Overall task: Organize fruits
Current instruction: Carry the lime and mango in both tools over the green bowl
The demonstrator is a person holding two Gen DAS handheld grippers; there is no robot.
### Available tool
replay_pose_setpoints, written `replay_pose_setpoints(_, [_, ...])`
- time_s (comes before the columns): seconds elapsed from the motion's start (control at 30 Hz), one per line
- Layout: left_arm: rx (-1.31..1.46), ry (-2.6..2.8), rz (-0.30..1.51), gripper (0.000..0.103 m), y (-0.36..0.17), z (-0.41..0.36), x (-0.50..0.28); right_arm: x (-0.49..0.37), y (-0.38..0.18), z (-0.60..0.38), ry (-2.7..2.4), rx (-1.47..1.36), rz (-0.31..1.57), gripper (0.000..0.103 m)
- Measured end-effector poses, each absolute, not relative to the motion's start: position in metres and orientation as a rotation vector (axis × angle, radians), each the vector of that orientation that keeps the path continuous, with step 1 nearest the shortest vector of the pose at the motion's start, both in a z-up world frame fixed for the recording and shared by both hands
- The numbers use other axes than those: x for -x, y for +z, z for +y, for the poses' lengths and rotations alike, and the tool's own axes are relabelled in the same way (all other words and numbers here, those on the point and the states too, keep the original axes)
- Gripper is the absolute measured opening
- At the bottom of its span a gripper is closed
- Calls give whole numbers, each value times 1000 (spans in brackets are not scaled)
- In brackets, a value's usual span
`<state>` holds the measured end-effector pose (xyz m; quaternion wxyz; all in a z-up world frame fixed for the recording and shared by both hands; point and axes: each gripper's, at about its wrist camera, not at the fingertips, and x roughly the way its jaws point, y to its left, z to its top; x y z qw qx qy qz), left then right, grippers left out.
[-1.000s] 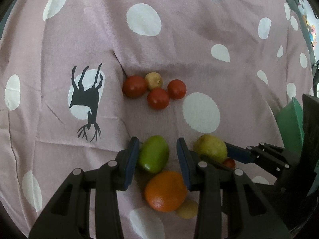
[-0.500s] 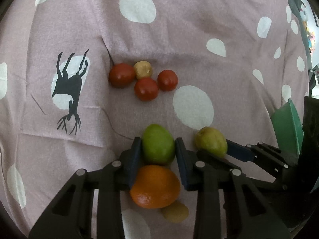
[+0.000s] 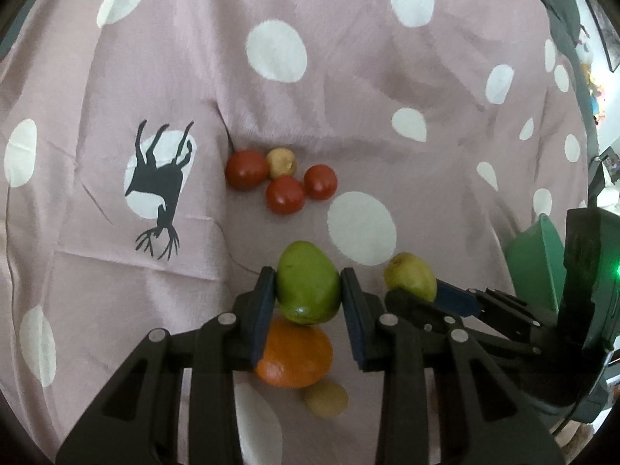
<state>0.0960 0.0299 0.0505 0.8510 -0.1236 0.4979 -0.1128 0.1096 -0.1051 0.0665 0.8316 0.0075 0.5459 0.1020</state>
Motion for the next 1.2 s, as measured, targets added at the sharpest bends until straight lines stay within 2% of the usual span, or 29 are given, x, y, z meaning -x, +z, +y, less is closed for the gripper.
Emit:
replay_pose_setpoints(0.63, [253, -266, 868, 34, 110, 8, -70, -59, 161, -157, 133, -156, 862, 37])
replay_pose_setpoints(0.93, [196, -343, 790, 34, 142, -46, -67, -37, 202, -195, 19, -170, 724, 37])
replay_pose_setpoints(1.2, [165, -451, 795, 34, 148, -116, -73, -15, 220, -243, -100, -231, 657, 37])
